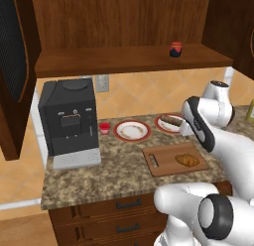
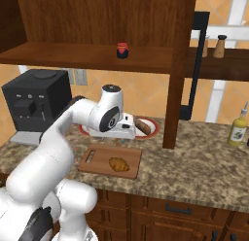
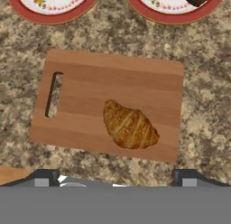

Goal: From the different types of pastries on the counter, select a croissant and place it on the cutting board. Then retrieve a jar of jam from the cabinet and place it alongside the croissant on the cutting board.

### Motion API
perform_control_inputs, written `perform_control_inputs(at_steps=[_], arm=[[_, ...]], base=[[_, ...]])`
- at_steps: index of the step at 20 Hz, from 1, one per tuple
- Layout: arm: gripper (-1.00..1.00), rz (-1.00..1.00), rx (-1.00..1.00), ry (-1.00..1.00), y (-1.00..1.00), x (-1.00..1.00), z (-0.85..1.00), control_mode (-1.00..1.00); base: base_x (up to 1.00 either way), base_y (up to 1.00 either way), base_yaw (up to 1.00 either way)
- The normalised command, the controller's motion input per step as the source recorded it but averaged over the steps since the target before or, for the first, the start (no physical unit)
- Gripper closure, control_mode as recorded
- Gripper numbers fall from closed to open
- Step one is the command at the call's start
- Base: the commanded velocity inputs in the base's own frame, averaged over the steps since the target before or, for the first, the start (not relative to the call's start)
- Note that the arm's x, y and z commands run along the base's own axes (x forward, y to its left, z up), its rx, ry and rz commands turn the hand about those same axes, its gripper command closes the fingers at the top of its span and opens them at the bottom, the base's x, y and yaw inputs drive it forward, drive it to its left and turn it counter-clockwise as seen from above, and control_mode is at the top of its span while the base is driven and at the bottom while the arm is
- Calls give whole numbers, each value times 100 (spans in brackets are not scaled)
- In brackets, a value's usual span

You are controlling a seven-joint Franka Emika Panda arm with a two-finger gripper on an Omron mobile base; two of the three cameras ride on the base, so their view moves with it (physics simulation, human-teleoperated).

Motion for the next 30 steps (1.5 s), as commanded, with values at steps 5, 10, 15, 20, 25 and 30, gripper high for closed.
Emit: perform_control_inputs(at_steps=[5,10,15,20,25,30], arm=[[-100,-9,12,-52,27,-26,100,-100],[-100,-8,8,-44,3,2,100,-100],[-100,-7,0,-31,0,17,100,-100],[-100,-8,0,-28,0,22,100,-100],[-100,-4,0,-17,0,24,100,-100],[-100,0,0,-3,5,15,47,-100]], base=[[0,0,0],[0,0,0],[0,0,0],[0,0,0],[0,0,0],[0,0,0]])
